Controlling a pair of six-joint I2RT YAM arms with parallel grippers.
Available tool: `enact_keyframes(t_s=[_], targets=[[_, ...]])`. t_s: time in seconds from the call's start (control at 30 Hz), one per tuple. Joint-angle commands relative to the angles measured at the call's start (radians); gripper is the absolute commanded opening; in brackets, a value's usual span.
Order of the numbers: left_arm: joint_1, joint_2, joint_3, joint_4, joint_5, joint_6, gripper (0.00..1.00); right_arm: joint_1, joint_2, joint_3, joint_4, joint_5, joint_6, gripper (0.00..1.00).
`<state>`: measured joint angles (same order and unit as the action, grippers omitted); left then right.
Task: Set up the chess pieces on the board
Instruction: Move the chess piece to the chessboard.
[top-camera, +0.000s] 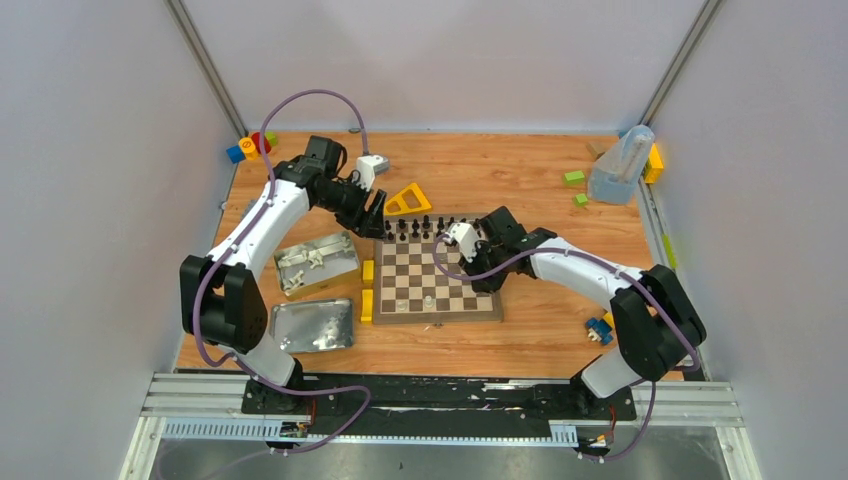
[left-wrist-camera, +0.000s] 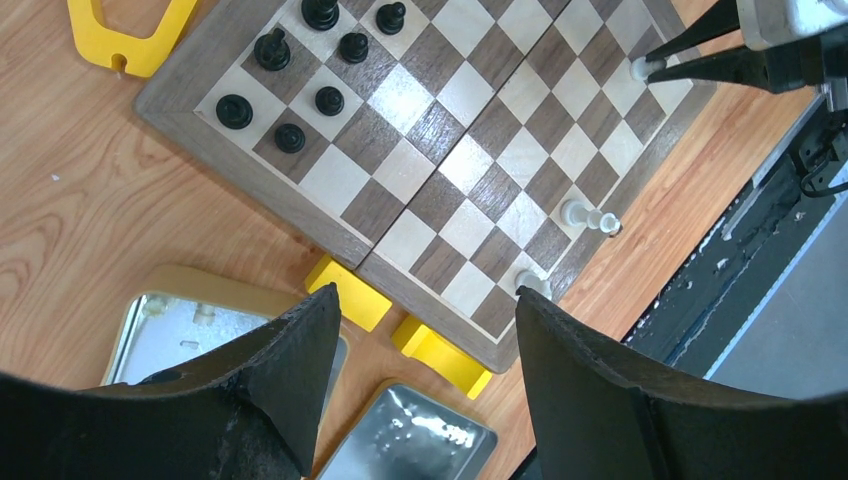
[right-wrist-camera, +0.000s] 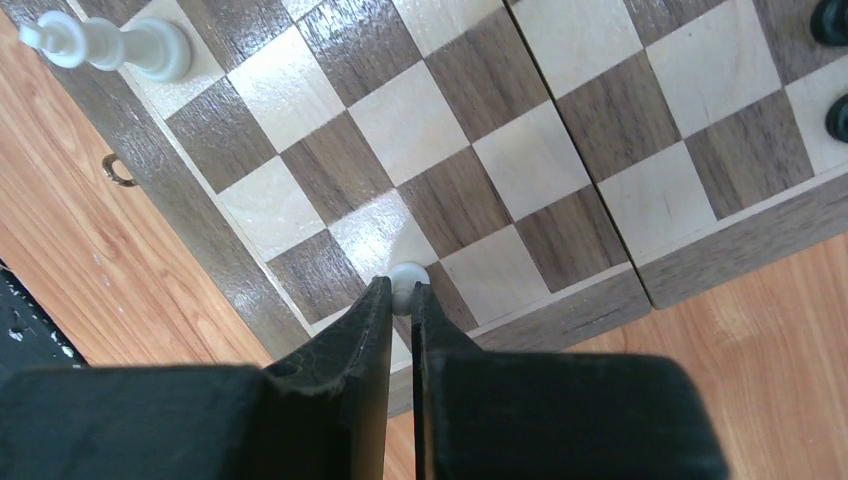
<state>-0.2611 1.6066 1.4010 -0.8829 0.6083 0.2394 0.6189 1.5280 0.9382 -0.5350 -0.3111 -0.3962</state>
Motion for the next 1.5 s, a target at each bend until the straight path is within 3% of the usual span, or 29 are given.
enact_keyframes(t_s=[0.0,0.63,0.97,1.47], targets=[[0.005,-0.031,-0.005,0.002,0.0,0.024,0.73,-0.025,-0.028,-0.011,0.01,0.02,-0.021,0.01],[0.005,-0.036,-0.013,0.006,-0.008,0.025,0.74,-0.041,-0.066,-0.04,-0.023,0.0,-0.021,0.03],[0.006,-0.053,-0.025,0.014,-0.039,0.027,0.75,-0.04,-0.051,-0.025,-0.006,0.005,-0.012,0.26],[0.006,-0.067,-0.03,0.013,-0.061,0.033,0.76,-0.041,-0.032,-0.007,0.003,0.012,-0.007,0.23]])
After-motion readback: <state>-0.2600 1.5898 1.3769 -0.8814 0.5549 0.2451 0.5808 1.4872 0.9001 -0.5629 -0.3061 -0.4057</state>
